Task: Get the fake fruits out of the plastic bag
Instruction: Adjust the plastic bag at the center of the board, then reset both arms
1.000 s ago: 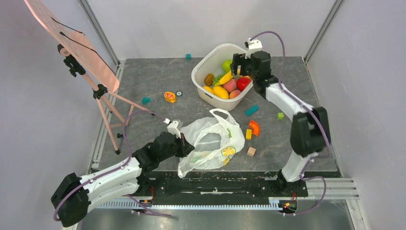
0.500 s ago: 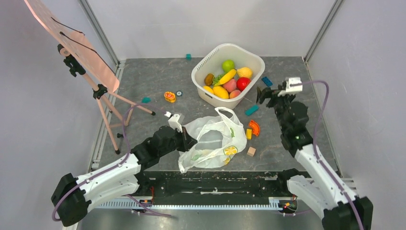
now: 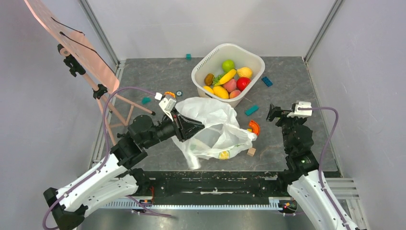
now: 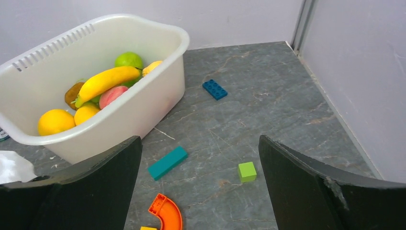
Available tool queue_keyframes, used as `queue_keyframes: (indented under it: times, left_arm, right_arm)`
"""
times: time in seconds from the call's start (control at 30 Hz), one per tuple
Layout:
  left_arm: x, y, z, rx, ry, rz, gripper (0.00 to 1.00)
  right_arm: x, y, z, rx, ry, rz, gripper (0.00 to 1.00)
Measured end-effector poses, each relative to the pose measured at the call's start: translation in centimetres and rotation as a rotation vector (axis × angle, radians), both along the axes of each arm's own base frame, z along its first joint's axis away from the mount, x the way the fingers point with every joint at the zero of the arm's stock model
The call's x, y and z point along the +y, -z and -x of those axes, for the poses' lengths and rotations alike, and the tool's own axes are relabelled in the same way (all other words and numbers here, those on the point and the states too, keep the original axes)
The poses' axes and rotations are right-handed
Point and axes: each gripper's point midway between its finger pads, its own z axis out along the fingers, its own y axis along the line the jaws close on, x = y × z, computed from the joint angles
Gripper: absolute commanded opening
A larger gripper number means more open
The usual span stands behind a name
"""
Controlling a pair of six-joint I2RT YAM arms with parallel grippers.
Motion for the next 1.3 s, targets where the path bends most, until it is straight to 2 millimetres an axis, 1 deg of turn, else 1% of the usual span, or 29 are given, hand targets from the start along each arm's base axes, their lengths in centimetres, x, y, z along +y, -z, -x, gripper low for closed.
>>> queue_keyframes:
  times: [0.03, 0.07, 0.1, 0.13, 0.17, 0.2, 0.3, 0.37, 0.43, 0.57, 0.67, 0.83, 0.9, 1.0, 1.17, 1.3]
  left_arm:
    - [0.0, 0.1, 0.0, -0.008, 0.000, -0.006, 0.68]
    - [0.0, 0.5, -0.2, -0.011, -0.002, -0.018, 0.91]
    - [-0.1, 1.3, -0.3, 0.000, -0.004, -0.031, 0.99]
    - [-0.2, 2.6, -0.4, 0.017, -0.006, -0.055, 1.00]
    - [-0.2, 4.6, -0.5, 0.054, -0.010, -0.088, 1.00]
    - [-0.1, 6.0, -0.5, 0.079, -0.010, -0.114, 1.00]
    - [0.6, 11.6, 0.1, 0.181, -0.013, -0.226, 1.00]
    - [1.3, 13.3, 0.5, 0.215, -0.023, -0.264, 1.00]
    - [1.7, 13.2, 0.6, 0.213, -0.038, -0.264, 1.00]
    - [2.6, 11.9, 0.6, 0.183, -0.070, -0.240, 1.00]
    - [3.2, 11.4, 0.6, 0.172, -0.092, -0.233, 1.00]
    - [4.7, 11.0, 0.6, 0.159, -0.154, -0.233, 1.00]
    - [5.4, 11.0, 0.4, 0.157, -0.192, -0.231, 1.00]
    - [6.5, 11.3, 0.0, 0.170, -0.256, -0.239, 1.00]
    - [8.4, 12.8, -0.4, 0.196, -0.345, -0.302, 1.00]
    - [9.6, 13.0, -0.4, 0.193, -0.389, -0.309, 1.00]
  right_arm:
    - [-0.2, 0.0, 0.2, -0.003, 0.010, -0.001, 0.96]
    - [-0.4, 0.0, 0.3, -0.002, 0.018, -0.002, 0.96]
    - [-0.6, 0.2, 0.5, 0.001, 0.024, -0.002, 0.96]
    - [-0.7, 0.4, 0.7, 0.003, 0.028, -0.002, 0.97]
    - [-0.8, 0.7, 0.9, 0.009, 0.032, -0.001, 0.97]
    - [-0.8, 1.1, 1.0, 0.015, 0.032, -0.001, 0.97]
    - [-1.0, 2.5, 1.4, 0.039, 0.033, -0.001, 0.98]
    - [-1.0, 3.5, 1.7, 0.058, 0.034, -0.003, 0.98]
    - [-1.0, 4.6, 1.9, 0.077, 0.035, -0.007, 0.98]
    - [-1.1, 7.2, 2.3, 0.124, 0.040, -0.018, 0.98]
    - [-1.2, 9.0, 2.6, 0.156, 0.045, -0.014, 0.98]
    - [-1.4, 11.3, 2.9, 0.170, 0.043, 0.010, 0.98]
    - [-1.4, 11.8, 3.0, 0.174, 0.042, 0.018, 0.98]
    - [-1.5, 12.0, 3.0, 0.169, 0.048, 0.016, 0.98]
    - [-1.8, 12.2, 3.0, 0.161, 0.063, 0.015, 0.98]
    - [-1.9, 12.4, 3.1, 0.156, 0.068, 0.013, 0.98]
